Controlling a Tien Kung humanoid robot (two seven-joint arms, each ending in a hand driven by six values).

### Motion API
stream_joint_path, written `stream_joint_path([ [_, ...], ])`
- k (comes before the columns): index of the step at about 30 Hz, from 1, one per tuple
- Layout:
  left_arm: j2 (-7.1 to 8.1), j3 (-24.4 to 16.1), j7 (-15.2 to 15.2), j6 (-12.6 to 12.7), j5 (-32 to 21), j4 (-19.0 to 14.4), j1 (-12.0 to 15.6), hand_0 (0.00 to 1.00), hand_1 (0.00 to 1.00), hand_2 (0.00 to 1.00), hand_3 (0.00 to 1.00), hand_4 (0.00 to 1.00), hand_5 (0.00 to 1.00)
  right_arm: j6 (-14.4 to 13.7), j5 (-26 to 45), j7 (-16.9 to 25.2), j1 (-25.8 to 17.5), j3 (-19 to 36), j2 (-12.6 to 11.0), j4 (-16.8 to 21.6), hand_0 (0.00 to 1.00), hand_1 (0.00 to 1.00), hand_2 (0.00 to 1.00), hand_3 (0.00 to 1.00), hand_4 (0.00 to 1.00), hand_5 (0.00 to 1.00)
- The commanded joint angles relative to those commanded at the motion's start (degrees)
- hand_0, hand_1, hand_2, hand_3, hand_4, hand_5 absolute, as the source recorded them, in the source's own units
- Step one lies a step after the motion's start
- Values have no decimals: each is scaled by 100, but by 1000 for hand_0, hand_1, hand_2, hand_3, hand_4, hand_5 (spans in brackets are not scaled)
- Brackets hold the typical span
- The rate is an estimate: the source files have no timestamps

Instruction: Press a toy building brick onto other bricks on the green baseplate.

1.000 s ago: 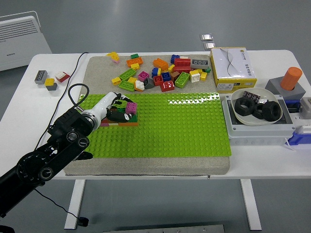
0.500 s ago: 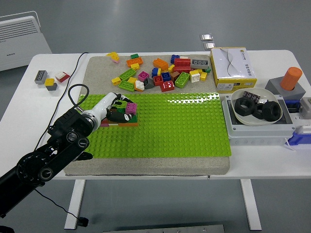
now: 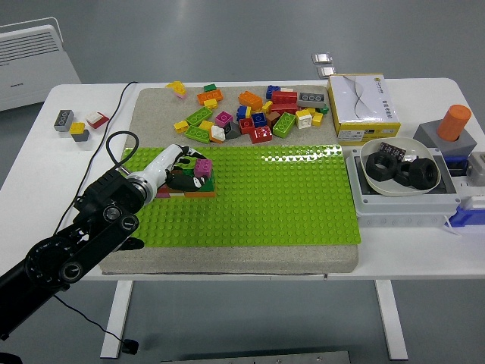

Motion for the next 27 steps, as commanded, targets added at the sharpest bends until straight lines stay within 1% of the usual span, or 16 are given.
stream_joint_path([
  [27,19,1,-24,-126,30,-31,-22,867,913,920,702,678,2,-3,-5,1,9,22,0,0,520,678,719,688,730,785],
])
